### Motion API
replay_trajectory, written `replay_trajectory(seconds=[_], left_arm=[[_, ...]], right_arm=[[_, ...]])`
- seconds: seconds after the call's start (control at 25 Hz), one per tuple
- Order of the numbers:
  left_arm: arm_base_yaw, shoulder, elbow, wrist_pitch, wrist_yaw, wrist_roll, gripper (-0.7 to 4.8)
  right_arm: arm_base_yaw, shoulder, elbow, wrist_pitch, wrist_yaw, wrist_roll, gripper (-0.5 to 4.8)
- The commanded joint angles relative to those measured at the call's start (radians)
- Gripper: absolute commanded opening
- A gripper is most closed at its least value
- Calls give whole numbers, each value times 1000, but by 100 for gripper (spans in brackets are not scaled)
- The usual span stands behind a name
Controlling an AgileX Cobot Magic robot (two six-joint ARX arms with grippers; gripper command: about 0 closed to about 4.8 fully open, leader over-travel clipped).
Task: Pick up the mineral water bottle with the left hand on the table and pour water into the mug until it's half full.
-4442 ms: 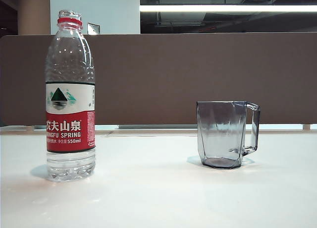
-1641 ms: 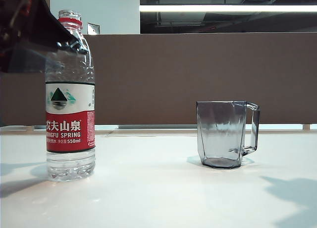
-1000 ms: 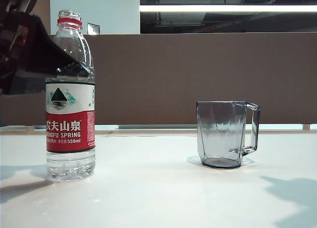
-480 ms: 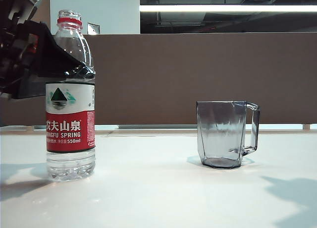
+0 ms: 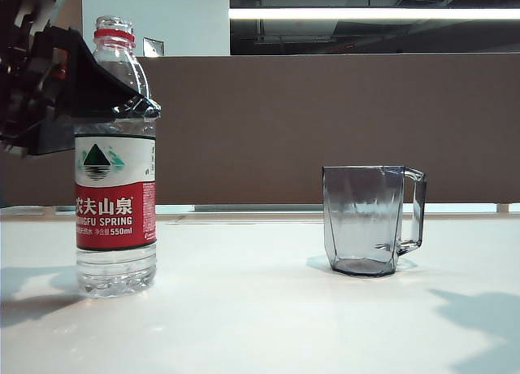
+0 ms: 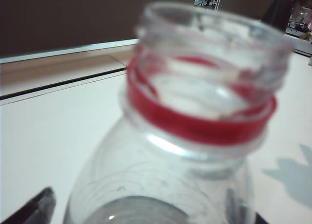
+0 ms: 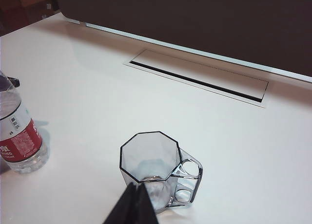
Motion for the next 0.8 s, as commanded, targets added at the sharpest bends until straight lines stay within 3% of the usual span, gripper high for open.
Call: replay_trajectory(seconds=[0.04, 0.68, 0.8], left_arm=[[-2, 0, 5, 18, 8, -2, 479], [-41, 5, 6, 17, 2, 9, 479], [-69, 10, 6, 17, -58, 32, 479]], right_arm=[[0, 5, 5, 1, -1, 3, -2], [0, 6, 5, -2, -1, 3, -2], [0, 6, 5, -2, -1, 3, -2]])
